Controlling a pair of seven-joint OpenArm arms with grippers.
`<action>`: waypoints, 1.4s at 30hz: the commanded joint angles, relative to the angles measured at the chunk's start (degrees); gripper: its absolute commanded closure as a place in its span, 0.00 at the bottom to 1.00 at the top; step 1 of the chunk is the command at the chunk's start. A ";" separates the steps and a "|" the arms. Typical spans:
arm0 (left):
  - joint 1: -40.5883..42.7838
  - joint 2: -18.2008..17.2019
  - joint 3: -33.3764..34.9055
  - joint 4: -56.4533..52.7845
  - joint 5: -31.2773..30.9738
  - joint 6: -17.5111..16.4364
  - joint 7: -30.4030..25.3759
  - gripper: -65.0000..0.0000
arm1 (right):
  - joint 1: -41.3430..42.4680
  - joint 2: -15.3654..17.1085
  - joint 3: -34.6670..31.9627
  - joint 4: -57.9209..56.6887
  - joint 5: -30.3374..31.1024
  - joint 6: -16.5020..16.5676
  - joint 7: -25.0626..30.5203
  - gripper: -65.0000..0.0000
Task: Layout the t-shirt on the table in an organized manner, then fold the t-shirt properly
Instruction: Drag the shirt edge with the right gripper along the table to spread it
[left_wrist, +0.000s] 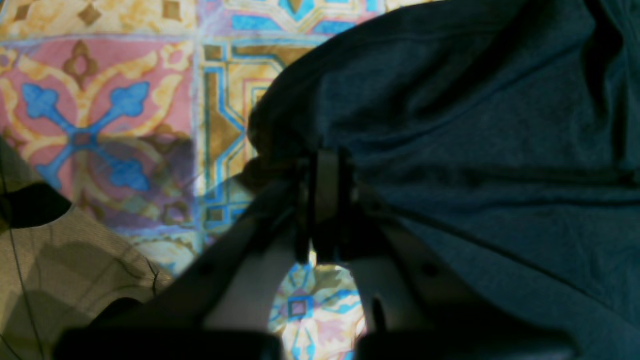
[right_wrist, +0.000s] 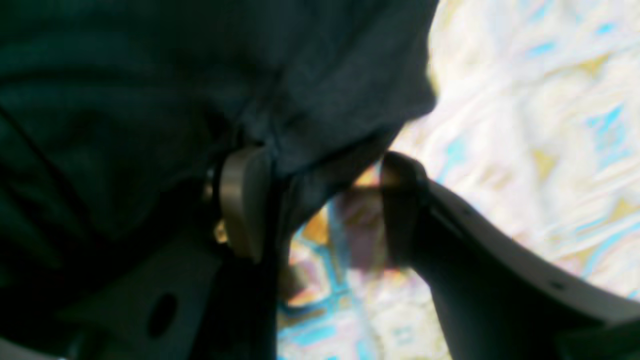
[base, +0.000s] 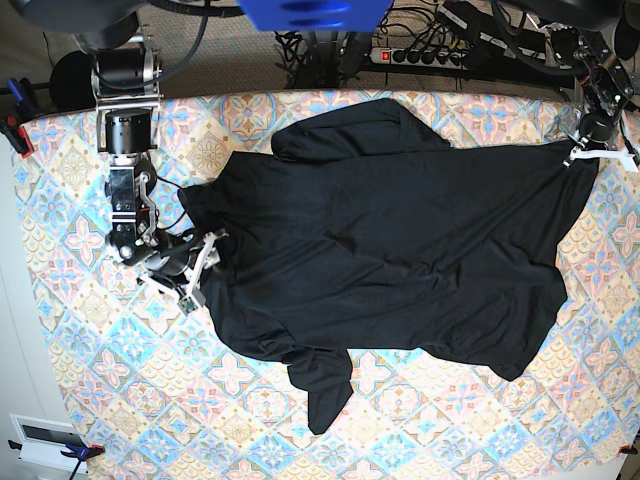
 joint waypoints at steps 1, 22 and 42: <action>-0.23 -0.93 -0.25 0.97 -0.47 -0.08 -0.85 1.00 | 1.84 0.46 0.18 1.40 0.40 0.25 0.82 0.48; -0.31 -0.67 1.60 0.97 -0.56 -0.08 -0.85 1.00 | -0.53 0.46 0.70 -4.58 10.42 0.16 5.21 0.96; -2.86 3.29 3.80 2.81 -2.32 -0.08 -0.50 1.00 | 15.21 5.12 10.99 -5.64 9.98 -0.02 8.82 1.00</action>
